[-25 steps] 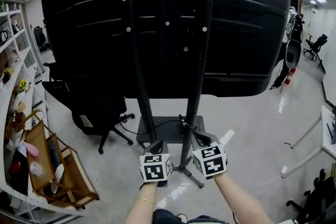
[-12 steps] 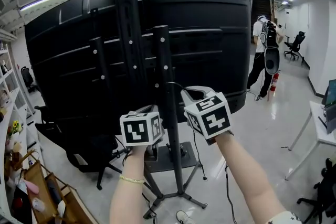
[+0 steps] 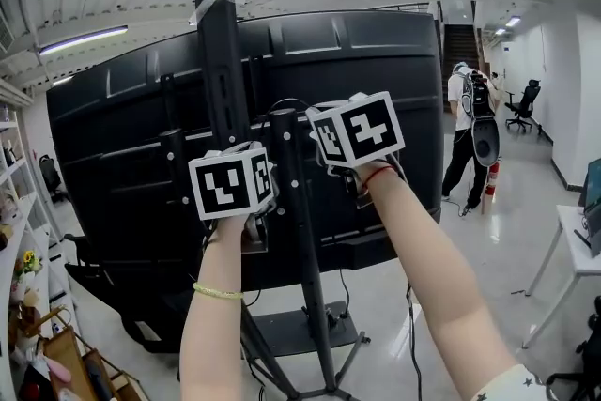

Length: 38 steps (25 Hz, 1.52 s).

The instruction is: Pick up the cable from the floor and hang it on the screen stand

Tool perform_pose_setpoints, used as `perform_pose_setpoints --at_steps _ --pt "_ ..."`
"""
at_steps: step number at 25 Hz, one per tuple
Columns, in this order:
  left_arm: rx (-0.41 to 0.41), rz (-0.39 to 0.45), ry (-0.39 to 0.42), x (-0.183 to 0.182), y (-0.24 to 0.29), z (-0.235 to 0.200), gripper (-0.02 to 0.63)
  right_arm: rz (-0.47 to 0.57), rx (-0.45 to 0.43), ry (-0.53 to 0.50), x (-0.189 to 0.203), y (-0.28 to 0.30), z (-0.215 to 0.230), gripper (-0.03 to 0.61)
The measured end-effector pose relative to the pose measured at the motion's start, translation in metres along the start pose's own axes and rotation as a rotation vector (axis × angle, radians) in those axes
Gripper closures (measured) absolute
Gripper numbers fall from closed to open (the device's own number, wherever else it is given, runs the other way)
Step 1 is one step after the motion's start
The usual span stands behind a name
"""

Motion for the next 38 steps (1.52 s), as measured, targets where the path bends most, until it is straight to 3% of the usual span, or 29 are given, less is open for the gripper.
perform_pose_setpoints --at_steps 5,11,14,19,26,29,33,38 --pt "-0.025 0.009 0.018 -0.014 0.018 -0.006 0.606 -0.074 0.051 -0.001 0.007 0.026 0.017 0.568" --pt "-0.011 0.0 0.007 0.031 0.013 0.005 0.606 -0.069 0.038 -0.041 0.054 0.014 -0.003 0.552" --pt "0.007 -0.022 -0.004 0.065 -0.004 0.015 0.606 -0.039 0.021 -0.016 0.086 -0.007 -0.019 0.519" --pt "0.046 -0.086 -0.092 0.145 -0.04 0.032 0.606 -0.022 -0.018 0.131 0.156 -0.053 -0.053 0.578" --pt "0.04 -0.145 -0.174 0.262 -0.116 0.054 0.606 -0.113 -0.064 0.217 0.269 -0.124 -0.116 0.578" --pt "0.017 -0.182 -0.162 0.302 -0.141 0.061 0.606 -0.168 -0.054 0.259 0.31 -0.15 -0.138 0.58" --pt "0.02 -0.217 -0.16 0.335 -0.164 0.072 0.606 -0.221 -0.036 0.281 0.345 -0.174 -0.156 0.58" --pt "0.034 -0.223 -0.171 0.346 -0.179 0.081 0.606 -0.232 -0.02 0.282 0.355 -0.189 -0.163 0.58"
Point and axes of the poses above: the fingertips, and each gripper's own axes: y forward along the fingers, z to its right, x out of its underside, the point moved 3 cm from there along -y, backward along the fingers, and after that the axes turned 6 degrees about z, right-handed, at the moved point
